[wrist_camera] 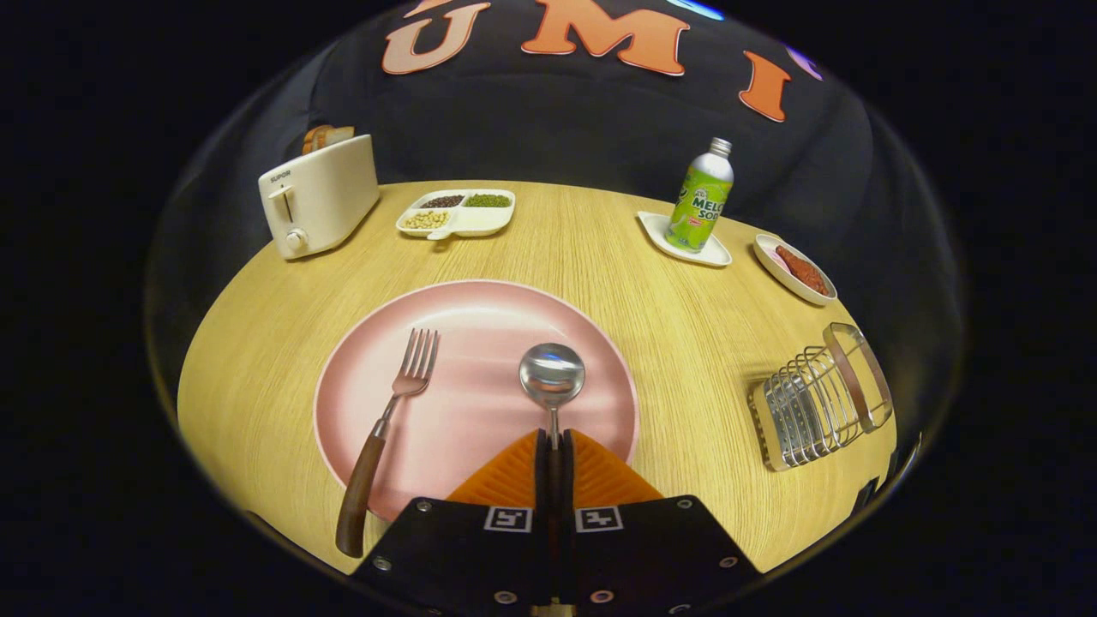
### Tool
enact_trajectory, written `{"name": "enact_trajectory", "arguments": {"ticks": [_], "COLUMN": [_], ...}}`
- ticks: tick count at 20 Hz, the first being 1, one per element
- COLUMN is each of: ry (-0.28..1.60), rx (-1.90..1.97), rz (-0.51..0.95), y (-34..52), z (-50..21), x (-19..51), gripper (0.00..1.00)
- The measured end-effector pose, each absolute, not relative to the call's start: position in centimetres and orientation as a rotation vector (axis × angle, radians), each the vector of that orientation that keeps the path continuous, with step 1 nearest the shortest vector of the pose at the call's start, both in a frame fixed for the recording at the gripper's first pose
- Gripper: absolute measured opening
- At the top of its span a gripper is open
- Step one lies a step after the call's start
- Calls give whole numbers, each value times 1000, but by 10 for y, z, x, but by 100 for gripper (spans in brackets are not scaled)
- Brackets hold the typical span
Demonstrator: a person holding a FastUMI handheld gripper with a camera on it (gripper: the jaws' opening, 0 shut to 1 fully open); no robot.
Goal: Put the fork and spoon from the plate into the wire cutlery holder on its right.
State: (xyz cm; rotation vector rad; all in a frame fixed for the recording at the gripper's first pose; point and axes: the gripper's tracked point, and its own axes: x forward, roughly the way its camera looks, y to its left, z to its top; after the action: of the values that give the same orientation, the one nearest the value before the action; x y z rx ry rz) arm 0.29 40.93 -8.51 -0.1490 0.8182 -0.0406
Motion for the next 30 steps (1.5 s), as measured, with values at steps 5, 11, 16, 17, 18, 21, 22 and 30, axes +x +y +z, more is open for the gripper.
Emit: {"name": "enact_trajectory", "arguments": {"ticks": [5, 11, 16, 17, 18, 21, 22, 30], "ry": [839, 896, 921, 933, 942, 984, 998, 1163], "rx": [-90, -109, -112, -134, -152, -168, -175, -256], "rz": [-18, -4, -30, -37, -41, -35, -30, 9], "y": [396, 342, 291, 279, 268, 249, 243, 213], "z": [-51, 5, 41, 44, 49, 56, 56, 45], "x": [-4, -19, -19, -20, -22, -26, -27, -29], "gripper": [1, 1, 1, 1, 1, 1, 1, 3]}}
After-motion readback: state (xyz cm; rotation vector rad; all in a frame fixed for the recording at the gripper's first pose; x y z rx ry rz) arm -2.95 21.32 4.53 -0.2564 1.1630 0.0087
